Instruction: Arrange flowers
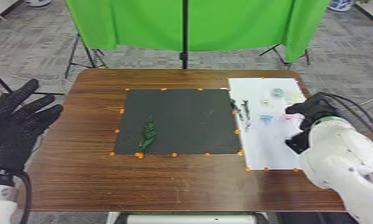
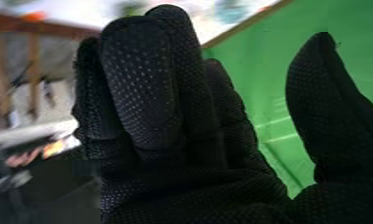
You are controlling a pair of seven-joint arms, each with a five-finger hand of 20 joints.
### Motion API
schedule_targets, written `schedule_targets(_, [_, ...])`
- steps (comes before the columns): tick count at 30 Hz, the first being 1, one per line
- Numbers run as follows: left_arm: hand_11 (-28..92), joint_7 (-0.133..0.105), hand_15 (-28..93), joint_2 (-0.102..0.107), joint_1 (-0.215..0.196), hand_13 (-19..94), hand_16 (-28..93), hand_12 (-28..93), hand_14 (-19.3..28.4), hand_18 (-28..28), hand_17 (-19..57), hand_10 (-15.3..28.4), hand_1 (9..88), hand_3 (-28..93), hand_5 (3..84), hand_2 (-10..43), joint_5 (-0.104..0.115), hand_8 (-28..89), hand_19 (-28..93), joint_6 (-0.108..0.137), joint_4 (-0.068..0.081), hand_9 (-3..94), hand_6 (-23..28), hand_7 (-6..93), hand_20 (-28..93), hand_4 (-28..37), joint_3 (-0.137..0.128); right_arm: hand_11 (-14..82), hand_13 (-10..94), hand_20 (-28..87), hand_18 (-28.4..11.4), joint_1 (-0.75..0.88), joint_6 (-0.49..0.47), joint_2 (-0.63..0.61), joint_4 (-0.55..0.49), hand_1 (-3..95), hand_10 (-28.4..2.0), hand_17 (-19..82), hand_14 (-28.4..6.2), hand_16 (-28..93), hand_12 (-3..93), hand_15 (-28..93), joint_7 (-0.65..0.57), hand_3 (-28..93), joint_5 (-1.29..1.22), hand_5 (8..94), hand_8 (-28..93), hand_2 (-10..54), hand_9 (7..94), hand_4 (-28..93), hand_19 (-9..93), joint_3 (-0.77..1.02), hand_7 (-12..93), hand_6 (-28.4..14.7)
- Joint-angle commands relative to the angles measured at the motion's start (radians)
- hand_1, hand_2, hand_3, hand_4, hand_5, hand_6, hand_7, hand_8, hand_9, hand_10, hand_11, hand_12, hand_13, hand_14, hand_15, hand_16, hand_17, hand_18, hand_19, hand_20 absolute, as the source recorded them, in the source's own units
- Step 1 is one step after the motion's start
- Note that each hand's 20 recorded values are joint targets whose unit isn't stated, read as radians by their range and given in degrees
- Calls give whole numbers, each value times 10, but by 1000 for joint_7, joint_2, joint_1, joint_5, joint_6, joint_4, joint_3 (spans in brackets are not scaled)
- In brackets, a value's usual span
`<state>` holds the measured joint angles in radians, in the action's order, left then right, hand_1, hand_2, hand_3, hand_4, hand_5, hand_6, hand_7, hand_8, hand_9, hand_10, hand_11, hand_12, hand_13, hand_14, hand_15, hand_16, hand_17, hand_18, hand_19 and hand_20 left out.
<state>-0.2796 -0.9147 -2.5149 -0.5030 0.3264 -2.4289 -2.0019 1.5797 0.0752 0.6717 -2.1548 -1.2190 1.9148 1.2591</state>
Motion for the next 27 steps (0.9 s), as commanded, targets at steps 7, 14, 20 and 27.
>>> schedule_targets(7, [265,25,544,-7,2,242,-105,115,284,259,-95,201,194,764,320,92,6,-90,590,7,0,309,74,134,91,-283,16,287,770,-31,-237,168,-135,-38,6,365,-186,459,-131,112,160,611,-71,691,43,509,-100,-53,791,-220,932,65,82,-90])
schedule_targets(14, [265,27,542,-3,10,242,-104,114,284,258,-95,201,195,765,319,92,5,-91,588,3,1,309,74,136,94,-283,29,289,774,-38,-235,167,-133,-49,31,384,-187,461,-128,109,159,611,-81,693,59,497,-97,-67,794,-219,932,53,76,-97])
schedule_targets(20, [268,15,543,-3,1,241,-104,114,284,257,-93,199,196,765,319,92,9,-92,588,7,-1,309,74,136,96,-283,30,294,773,-43,-234,147,-174,-49,62,394,-189,461,-127,107,159,615,-93,693,32,494,-94,-71,791,-220,932,34,71,-99])
schedule_targets(27, [269,9,543,0,2,241,-104,112,283,257,-93,200,198,767,318,92,10,-93,587,11,-1,309,74,137,98,-283,36,300,771,-46,-233,118,-194,-64,90,410,-190,461,-129,104,158,621,-96,690,23,498,-93,-78,790,-220,932,-10,70,-99])
